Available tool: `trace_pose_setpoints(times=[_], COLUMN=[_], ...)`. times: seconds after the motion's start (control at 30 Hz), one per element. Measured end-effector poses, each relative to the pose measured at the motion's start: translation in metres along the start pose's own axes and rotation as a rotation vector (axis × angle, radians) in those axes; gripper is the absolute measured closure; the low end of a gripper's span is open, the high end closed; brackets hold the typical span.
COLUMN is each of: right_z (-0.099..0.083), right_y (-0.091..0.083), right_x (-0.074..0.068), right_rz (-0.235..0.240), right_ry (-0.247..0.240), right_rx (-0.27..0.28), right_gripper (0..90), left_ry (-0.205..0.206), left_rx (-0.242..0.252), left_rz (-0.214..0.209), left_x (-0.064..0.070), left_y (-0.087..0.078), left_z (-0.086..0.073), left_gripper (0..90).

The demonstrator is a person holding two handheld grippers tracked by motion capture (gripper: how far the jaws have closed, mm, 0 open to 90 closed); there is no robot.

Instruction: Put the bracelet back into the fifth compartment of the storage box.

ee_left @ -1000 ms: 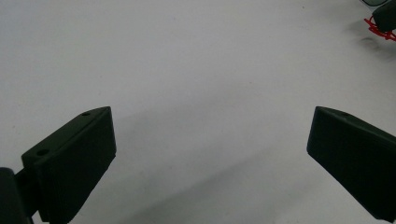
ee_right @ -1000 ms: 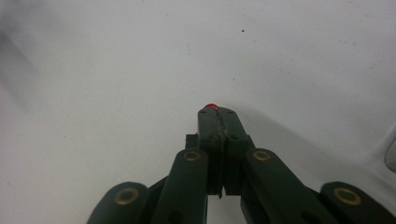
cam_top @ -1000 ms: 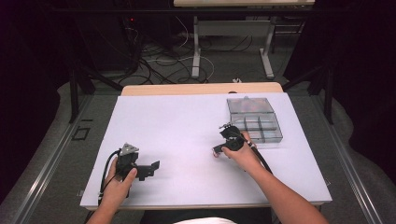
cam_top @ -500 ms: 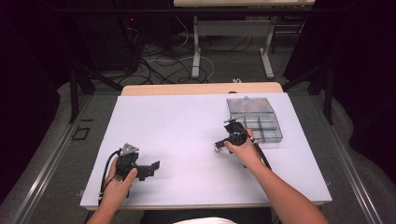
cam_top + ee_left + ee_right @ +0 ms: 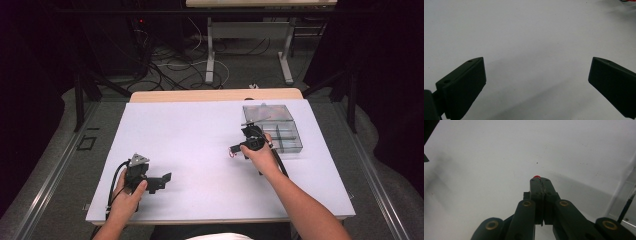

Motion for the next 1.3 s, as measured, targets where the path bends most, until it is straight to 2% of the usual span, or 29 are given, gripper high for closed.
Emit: trace_pose_setpoints(times=[0.03, 0.07, 0.1, 0.2, 0.27, 0.37, 0.47, 0.67, 1.1, 1.3], right_z=[0.002, 0.003, 0.005, 0.008, 0.011, 0.016, 0.019, 0.030, 0.046, 0.050], right_y=[0.000, 0.000, 0.001, 0.003, 0.004, 0.005, 0.005, 0.002, -0.016, -0.027], right_x=[-0.001, -0.002, -0.002, -0.002, -0.003, -0.003, -0.003, -0.003, 0.017, 0.025], right_rz=[0.003, 0.001, 0.004, -0.010, -0.002, -0.009, -0.021, -0.028, -0.047, -0.057], right_ry=[-0.007, 0.011, -0.004, 0.005, 0.001, -0.007, 0.004, 0.004, 0.092, 0.109], right_rx=[0.007, 0.002, 0.005, -0.004, 0.000, -0.001, -0.008, 0.005, 0.035, 0.059], right_gripper=[90.0, 90.0, 90.0, 90.0, 90.0, 90.0, 90.0, 90.0, 90.0, 90.0], left_ry=[0.000, 0.000, -0.001, -0.001, -0.001, -0.002, 0.000, 0.000, 0.001, 0.002], left_rx=[0.000, 0.000, 0.000, -0.002, -0.004, -0.003, -0.004, -0.006, -0.007, -0.010], left_rz=[0.000, 0.000, -0.001, -0.001, 0.000, -0.001, -0.002, 0.000, -0.003, -0.003], left_x=[0.000, 0.000, 0.000, 0.000, -0.001, 0.000, 0.000, 0.000, -0.001, 0.000], left_y=[0.000, 0.000, 0.000, 0.000, 0.000, 0.001, 0.001, 0.002, 0.001, 0.002], left_z=[0.000, 0.000, 0.000, 0.000, 0.000, 0.000, 0.000, -0.001, -0.001, -0.001], left_gripper=[1.2, 1.2, 1.2, 1.3, 1.2, 1.3, 1.3, 1.3, 1.3, 1.3])
Point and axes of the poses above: each handheld gripper's, and its own axes: y roughly forward along the jaws, z roughly out of its top, x roughly to its right, the point moved 10 cm from there along y, roughly forward along the jaws, and after that the axes turned 6 degrees about -x, right-handed, at the moved point
